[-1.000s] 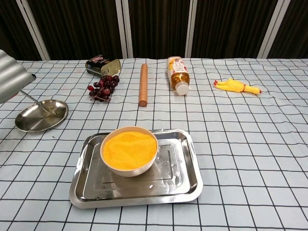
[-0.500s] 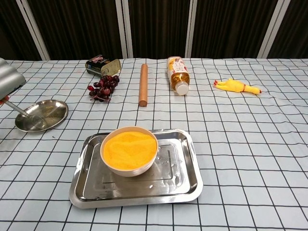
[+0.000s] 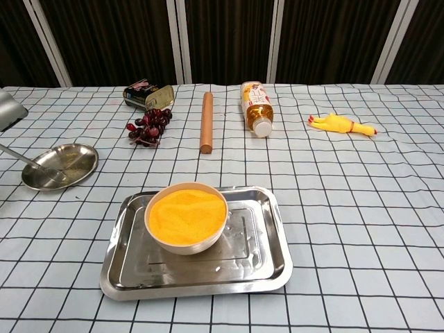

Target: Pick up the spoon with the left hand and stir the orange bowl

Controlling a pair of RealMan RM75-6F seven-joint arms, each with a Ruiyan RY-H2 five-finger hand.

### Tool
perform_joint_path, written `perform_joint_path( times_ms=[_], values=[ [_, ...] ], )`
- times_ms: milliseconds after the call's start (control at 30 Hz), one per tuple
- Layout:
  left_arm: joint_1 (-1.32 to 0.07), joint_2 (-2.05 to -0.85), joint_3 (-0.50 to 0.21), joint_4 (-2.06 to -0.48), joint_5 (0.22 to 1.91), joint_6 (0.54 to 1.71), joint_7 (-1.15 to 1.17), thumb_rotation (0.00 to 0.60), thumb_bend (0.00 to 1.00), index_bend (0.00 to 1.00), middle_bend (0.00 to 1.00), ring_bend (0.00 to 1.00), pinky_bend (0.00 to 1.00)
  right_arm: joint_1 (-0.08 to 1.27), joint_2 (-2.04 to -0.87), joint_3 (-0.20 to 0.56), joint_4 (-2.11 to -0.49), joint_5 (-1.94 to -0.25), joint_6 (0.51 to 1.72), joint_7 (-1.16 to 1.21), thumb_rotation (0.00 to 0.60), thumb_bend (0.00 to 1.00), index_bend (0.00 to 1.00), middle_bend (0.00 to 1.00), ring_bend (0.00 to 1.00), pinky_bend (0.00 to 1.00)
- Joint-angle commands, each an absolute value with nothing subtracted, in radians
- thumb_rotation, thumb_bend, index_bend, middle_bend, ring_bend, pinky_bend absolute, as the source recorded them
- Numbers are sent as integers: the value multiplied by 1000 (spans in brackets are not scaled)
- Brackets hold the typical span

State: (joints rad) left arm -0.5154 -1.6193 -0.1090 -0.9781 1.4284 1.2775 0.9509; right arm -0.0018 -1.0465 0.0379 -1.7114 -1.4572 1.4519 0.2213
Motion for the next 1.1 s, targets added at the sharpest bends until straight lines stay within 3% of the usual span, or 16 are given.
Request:
perform_joint_path(
  times_ms=[33, 133, 367, 667, 733, 833, 967, 1033, 1100],
  values=[
    [-525, -1632, -125, -965, 1412, 1272, 959, 600, 249, 498, 1000, 1000, 1000, -1, -1046, 38, -1711, -1455, 1450, 222, 600, 339, 0, 0, 0, 0],
    [-528, -1637, -135, -968, 1399, 1271, 967, 600, 145, 461, 1000, 1000, 1000, -1, -1046, 39, -1711, -1454, 1450, 224, 600, 339, 0, 0, 0, 0],
    [-517, -1615, -129, -995, 1389, 1273, 976, 600, 8, 442, 1000, 1000, 1000, -3, -1044, 40, -1713, -1454, 1452, 233, 600, 339, 0, 0, 0, 0],
    [-499, -1567, -136, -1047, 1391, 1321, 944, 600, 2, 434, 998, 996, 1000, -4, -1044, 39, -1714, -1457, 1455, 230, 600, 339, 0, 0, 0, 0],
    [-483, -1550, -139, -1088, 1396, 1351, 908, 600, 2, 412, 958, 961, 1000, -4, -1043, 39, -1713, -1456, 1453, 230, 600, 339, 0, 0, 0, 0],
    [-432, -1505, -128, -1191, 1413, 1424, 818, 600, 2, 323, 786, 822, 928, -3, -1041, 37, -1709, -1455, 1450, 230, 600, 338, 0, 0, 0, 0],
    [-343, -1430, -84, -1358, 1445, 1518, 692, 600, 1, 121, 363, 486, 636, -3, -1041, 37, -1706, -1456, 1449, 227, 600, 339, 0, 0, 0, 0],
    [-298, -1393, -50, -1433, 1463, 1554, 636, 600, 1, 23, 114, 245, 446, -3, -1042, 37, -1706, -1458, 1451, 223, 600, 339, 0, 0, 0, 0],
    [-248, -1355, -5, -1506, 1479, 1582, 584, 600, 0, 0, 15, 92, 318, -3, -1044, 37, -1705, -1460, 1453, 212, 600, 339, 0, 0, 0, 0]
  ],
)
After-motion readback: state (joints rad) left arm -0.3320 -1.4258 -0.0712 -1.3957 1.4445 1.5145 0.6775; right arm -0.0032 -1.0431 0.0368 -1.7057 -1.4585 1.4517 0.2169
